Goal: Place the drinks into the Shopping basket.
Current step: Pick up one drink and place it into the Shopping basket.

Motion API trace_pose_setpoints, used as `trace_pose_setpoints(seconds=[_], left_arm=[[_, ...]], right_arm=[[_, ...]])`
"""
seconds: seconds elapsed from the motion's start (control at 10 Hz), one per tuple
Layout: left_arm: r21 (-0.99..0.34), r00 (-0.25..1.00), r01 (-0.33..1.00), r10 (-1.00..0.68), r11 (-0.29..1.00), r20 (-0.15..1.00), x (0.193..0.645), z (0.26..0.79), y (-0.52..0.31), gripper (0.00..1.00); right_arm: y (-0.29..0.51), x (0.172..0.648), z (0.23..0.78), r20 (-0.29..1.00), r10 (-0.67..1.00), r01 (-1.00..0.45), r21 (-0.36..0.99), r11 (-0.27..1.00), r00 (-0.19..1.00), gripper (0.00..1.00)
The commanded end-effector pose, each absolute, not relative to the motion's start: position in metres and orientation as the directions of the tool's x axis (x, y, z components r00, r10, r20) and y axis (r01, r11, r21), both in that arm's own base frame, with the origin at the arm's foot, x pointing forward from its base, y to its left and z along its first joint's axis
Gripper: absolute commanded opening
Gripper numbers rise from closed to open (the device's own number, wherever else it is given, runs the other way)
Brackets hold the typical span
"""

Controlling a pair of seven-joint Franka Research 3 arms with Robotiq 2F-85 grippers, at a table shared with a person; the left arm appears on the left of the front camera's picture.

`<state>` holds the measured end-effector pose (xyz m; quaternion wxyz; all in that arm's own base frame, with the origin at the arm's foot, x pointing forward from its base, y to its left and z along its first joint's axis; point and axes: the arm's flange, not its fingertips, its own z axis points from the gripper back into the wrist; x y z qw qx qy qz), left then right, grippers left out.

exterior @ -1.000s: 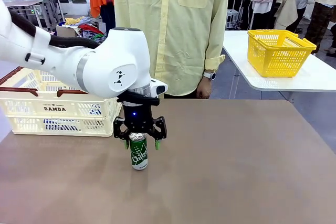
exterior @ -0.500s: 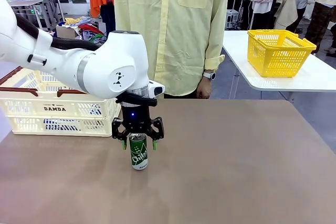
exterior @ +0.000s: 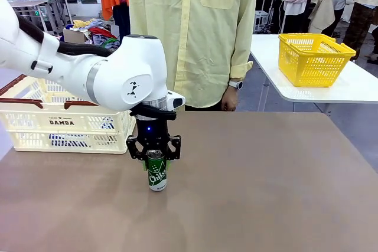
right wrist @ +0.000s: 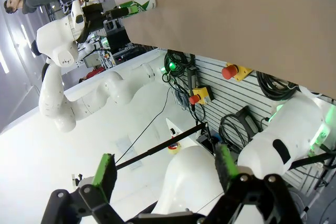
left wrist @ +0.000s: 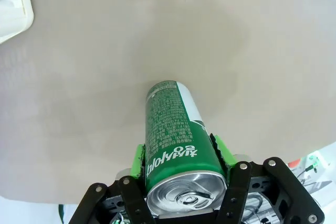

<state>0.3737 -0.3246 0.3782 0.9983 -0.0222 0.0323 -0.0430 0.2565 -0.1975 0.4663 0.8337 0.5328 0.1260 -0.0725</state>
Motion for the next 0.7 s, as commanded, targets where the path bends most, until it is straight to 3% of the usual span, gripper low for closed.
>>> trace_pose_setpoints(seconds=[0.0,0.3,0.6], left_arm=[[0.005,0.996,0.065,-0.064,0.998,-0.065,0.372,0.374,-0.329,0.00],[-0.007,0.995,0.092,-0.092,0.996,-0.033,0.381,0.424,-0.315,0.00],[-0.047,0.986,0.152,-0.148,0.987,0.081,0.408,0.573,-0.264,0.00]], right_arm=[[-0.199,0.255,0.469,-0.278,0.021,0.244,0.875,0.419,0.960,1.00],[-0.199,0.255,0.469,-0.278,0.021,0.244,0.875,0.419,0.960,1.00],[-0.199,0.255,0.469,-0.278,0.021,0.244,0.875,0.419,0.960,1.00]])
